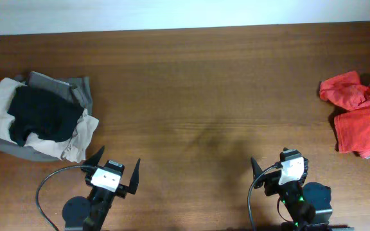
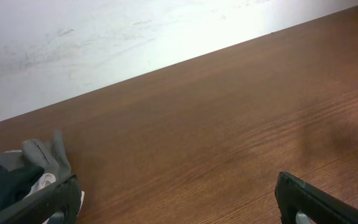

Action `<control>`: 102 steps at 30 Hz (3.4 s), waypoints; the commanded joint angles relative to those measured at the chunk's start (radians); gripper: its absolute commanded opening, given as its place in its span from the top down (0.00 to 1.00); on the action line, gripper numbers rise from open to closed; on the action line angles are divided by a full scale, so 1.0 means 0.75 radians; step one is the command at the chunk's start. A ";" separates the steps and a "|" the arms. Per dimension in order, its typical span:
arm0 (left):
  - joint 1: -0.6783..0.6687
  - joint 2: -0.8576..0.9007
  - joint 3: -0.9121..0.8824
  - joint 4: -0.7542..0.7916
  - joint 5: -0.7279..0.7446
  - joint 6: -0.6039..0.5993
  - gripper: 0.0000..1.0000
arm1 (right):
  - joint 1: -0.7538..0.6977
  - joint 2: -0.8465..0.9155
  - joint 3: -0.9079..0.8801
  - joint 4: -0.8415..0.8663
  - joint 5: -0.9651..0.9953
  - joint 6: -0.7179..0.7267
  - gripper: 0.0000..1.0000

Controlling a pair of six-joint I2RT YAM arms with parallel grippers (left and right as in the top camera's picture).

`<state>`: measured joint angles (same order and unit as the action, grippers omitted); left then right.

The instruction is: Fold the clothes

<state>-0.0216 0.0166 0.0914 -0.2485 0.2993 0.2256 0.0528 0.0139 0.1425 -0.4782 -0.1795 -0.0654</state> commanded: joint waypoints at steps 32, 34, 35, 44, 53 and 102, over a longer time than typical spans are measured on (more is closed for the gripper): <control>-0.006 -0.015 -0.015 0.007 -0.009 0.020 0.01 | -0.011 -0.014 -0.009 0.000 -0.016 -0.008 0.01; -0.006 -0.015 -0.015 0.007 -0.009 0.020 0.01 | -0.011 -0.014 -0.009 0.017 -0.015 -0.008 0.01; -0.006 -0.015 -0.015 0.007 -0.009 0.020 0.01 | -0.011 -0.014 -0.009 0.035 -0.016 -0.008 0.01; -0.006 -0.015 -0.015 0.007 -0.003 0.020 0.01 | -0.011 -0.014 -0.009 0.066 -0.052 -0.007 0.01; -0.006 -0.015 -0.015 0.011 0.012 0.019 0.01 | -0.011 -0.014 -0.009 0.183 -0.296 -0.007 0.01; -0.003 1.507 1.517 -0.750 0.124 -0.181 0.01 | -0.282 1.581 1.897 -1.133 0.271 0.633 0.01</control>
<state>-0.0216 1.1141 1.1954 -0.8181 0.3786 0.0998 -0.0662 1.1255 1.4834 -1.2999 -0.1230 0.3458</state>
